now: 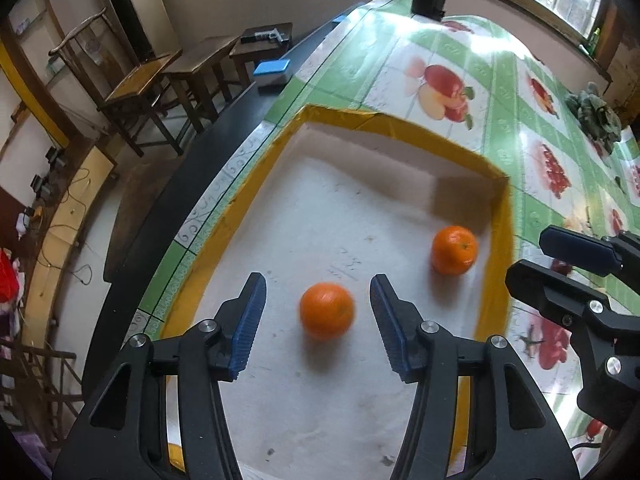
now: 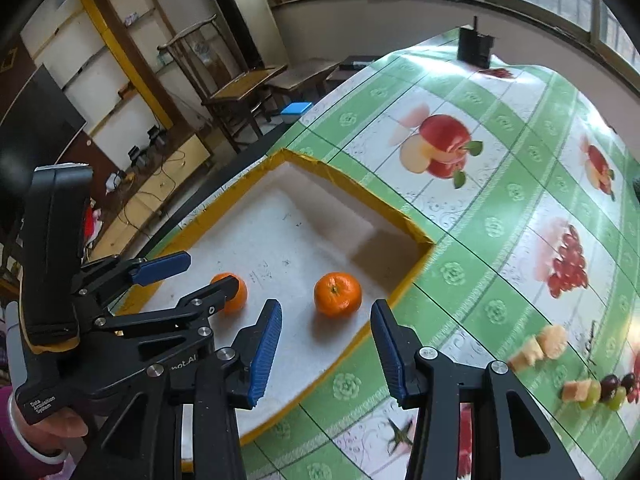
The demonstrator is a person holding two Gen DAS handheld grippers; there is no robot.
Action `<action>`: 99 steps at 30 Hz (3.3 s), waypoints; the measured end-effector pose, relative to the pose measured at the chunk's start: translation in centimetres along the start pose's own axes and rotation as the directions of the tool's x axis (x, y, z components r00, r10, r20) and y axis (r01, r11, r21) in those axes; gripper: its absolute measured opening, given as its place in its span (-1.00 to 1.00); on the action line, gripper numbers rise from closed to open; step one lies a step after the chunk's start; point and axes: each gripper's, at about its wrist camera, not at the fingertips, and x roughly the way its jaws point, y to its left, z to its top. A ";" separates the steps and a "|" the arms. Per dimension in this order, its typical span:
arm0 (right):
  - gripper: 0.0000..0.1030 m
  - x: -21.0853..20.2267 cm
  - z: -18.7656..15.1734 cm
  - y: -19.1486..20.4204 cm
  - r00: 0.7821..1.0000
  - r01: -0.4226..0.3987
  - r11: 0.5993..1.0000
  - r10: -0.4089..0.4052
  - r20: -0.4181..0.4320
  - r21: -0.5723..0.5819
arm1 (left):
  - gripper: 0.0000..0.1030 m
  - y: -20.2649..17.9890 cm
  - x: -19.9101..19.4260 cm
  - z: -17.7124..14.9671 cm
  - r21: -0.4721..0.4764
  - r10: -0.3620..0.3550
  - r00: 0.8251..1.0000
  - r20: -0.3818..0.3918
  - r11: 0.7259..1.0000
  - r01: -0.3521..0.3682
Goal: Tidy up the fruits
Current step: 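Carry both oranges over the yellow-rimmed tray and open both tools to drop them, then move both open tools back over the fruit row on the cloth, then grasp the red date with the left tool while the right tool grasps a red tomato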
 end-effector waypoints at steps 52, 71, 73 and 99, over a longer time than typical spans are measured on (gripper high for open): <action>-0.12 -17.1 -28.6 -15.4 0.958 0.279 0.822 -0.277 -0.081 0.496 | 0.05 -30.2 -3.3 -11.5 0.513 -0.308 0.922 -0.236 0.766 0.387; -0.12 -16.2 -26.8 -16.7 0.925 0.377 0.831 -0.357 -0.129 0.409 | 0.05 -30.8 -3.5 -11.9 0.499 -0.296 0.924 -0.242 0.779 0.380; -0.12 -16.1 -26.9 -16.9 0.925 0.378 0.831 -0.355 -0.133 0.408 | 0.05 -30.9 -3.4 -12.0 0.496 -0.295 0.923 -0.248 0.779 0.383; -0.12 -15.1 -26.8 -19.9 0.957 0.286 0.844 -0.273 -0.096 0.454 | -0.58 -31.4 -2.0 -11.5 0.439 -0.324 0.904 -0.278 0.794 0.420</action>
